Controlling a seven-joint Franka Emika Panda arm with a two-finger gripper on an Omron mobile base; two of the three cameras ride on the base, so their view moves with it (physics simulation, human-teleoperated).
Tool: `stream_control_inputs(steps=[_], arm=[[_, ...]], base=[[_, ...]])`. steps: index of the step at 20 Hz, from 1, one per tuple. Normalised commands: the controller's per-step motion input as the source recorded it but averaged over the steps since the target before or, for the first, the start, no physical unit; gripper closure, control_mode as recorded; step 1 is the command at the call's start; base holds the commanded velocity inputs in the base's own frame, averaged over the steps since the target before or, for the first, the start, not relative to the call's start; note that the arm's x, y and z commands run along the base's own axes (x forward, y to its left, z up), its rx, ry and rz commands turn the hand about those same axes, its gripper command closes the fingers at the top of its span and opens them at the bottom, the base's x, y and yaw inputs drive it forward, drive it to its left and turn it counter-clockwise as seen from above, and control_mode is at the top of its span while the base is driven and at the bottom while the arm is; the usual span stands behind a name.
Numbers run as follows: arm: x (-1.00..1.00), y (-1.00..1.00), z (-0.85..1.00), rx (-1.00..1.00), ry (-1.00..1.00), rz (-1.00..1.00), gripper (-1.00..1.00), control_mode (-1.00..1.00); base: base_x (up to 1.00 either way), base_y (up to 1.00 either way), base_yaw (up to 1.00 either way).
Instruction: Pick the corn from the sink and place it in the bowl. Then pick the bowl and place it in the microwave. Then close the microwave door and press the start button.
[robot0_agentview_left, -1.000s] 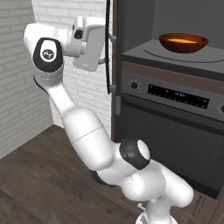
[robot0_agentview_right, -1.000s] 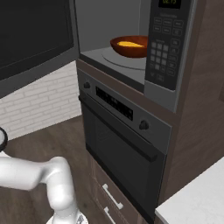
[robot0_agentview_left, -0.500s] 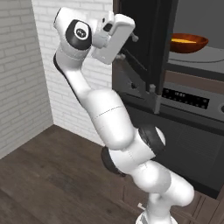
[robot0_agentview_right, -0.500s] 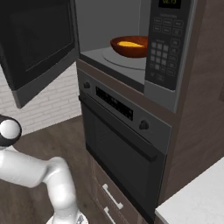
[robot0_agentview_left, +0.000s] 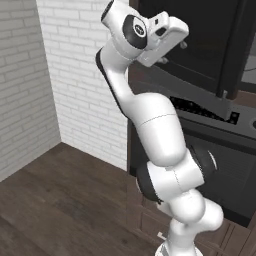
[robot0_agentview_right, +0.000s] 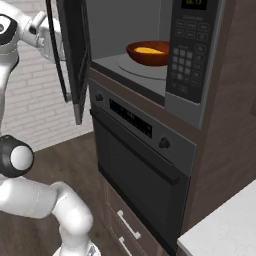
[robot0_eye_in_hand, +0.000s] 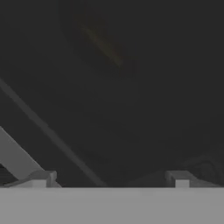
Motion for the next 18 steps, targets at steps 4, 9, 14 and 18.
stream_control_inputs(steps=[4,9,14,18], arm=[[0.02,-0.83,-0.08,0.05,-0.43,0.09,-1.0,-1.0],[0.18,-0.69,-0.14,0.01,-0.49,0.06,-1.0,-1.0],[0.67,-0.66,-0.02,0.04,-0.23,0.02,-1.0,-1.0],[0.37,-0.56,0.07,0.1,-0.05,0.0,-1.0,-1.0]], base=[[0.0,0.0,0.0],[0.0,0.0,0.0],[0.0,0.0,0.0],[0.0,0.0,0.0]])
